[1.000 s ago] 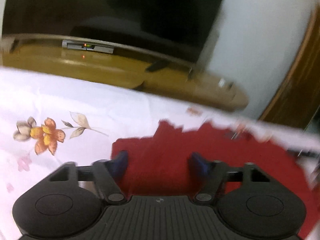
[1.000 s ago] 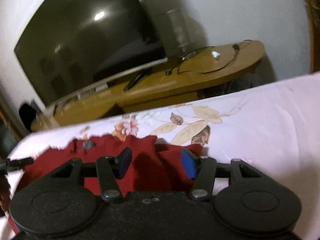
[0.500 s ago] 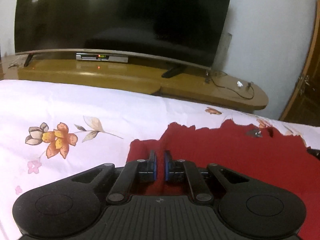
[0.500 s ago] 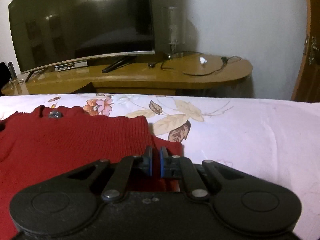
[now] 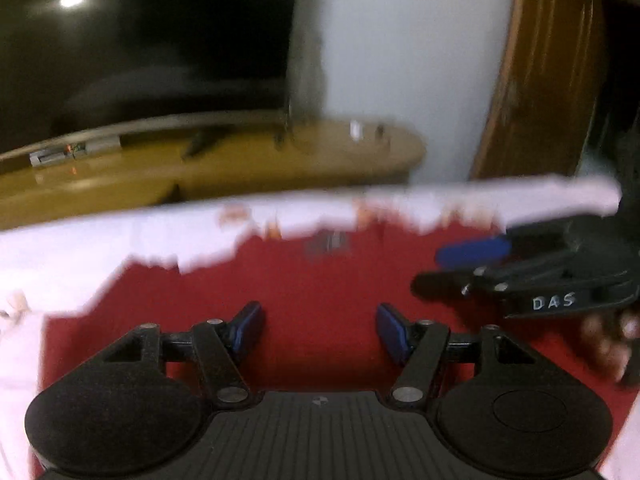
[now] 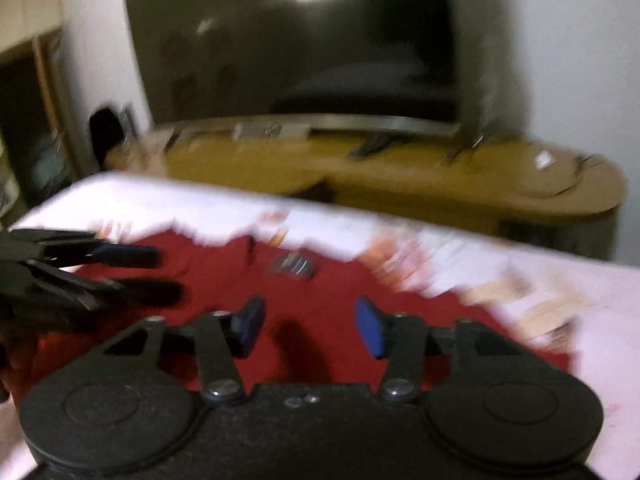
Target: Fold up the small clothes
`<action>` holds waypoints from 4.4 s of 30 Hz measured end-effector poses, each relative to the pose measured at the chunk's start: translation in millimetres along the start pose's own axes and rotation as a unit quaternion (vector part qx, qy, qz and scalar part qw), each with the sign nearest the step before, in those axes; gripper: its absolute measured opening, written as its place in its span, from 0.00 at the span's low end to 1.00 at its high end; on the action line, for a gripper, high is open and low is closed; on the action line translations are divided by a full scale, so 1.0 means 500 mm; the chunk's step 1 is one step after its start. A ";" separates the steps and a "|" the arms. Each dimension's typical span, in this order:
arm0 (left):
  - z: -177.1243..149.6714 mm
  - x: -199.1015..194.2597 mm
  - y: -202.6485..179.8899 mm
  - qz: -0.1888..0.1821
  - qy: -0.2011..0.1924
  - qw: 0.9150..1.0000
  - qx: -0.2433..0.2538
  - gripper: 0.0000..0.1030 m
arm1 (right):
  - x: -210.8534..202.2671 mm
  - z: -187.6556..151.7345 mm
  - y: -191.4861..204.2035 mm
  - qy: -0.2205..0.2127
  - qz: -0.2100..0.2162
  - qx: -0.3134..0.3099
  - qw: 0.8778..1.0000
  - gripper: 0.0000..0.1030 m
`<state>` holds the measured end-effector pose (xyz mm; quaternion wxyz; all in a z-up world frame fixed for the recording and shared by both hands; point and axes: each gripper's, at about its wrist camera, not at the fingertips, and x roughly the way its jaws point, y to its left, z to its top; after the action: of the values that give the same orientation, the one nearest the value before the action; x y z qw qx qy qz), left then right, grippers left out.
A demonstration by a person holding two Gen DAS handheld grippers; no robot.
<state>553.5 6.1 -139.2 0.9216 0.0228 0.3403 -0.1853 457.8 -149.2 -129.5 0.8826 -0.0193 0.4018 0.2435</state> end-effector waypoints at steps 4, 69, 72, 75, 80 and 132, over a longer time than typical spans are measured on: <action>-0.027 -0.032 0.086 0.010 -0.017 1.000 -0.021 0.70 | -0.013 -0.035 -0.051 0.013 -0.040 -0.041 0.998 0.48; -0.198 -0.246 -0.014 0.076 0.021 0.997 0.003 0.86 | -0.250 -0.209 0.034 0.054 -0.128 -0.018 0.990 0.57; -0.201 -0.250 -0.007 0.074 0.025 0.997 -0.008 0.87 | -0.237 -0.225 0.015 0.050 -0.125 0.003 0.991 0.59; -0.197 -0.281 -0.007 0.095 0.033 0.995 -0.009 0.87 | -0.244 -0.202 0.029 0.065 -0.142 0.009 0.988 0.55; -0.246 -0.389 0.047 0.081 0.005 0.990 -0.114 0.87 | -0.329 -0.210 0.056 0.021 -0.161 0.019 0.986 0.55; -0.389 -0.306 0.214 -0.069 -0.133 0.838 -0.526 0.08 | -0.087 -0.087 0.183 0.011 -0.055 0.041 0.998 0.14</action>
<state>364.2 188.4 -200.4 0.8163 -0.5131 0.2618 -0.0426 362.4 -96.8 -112.9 0.8903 -0.0078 0.4194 0.1772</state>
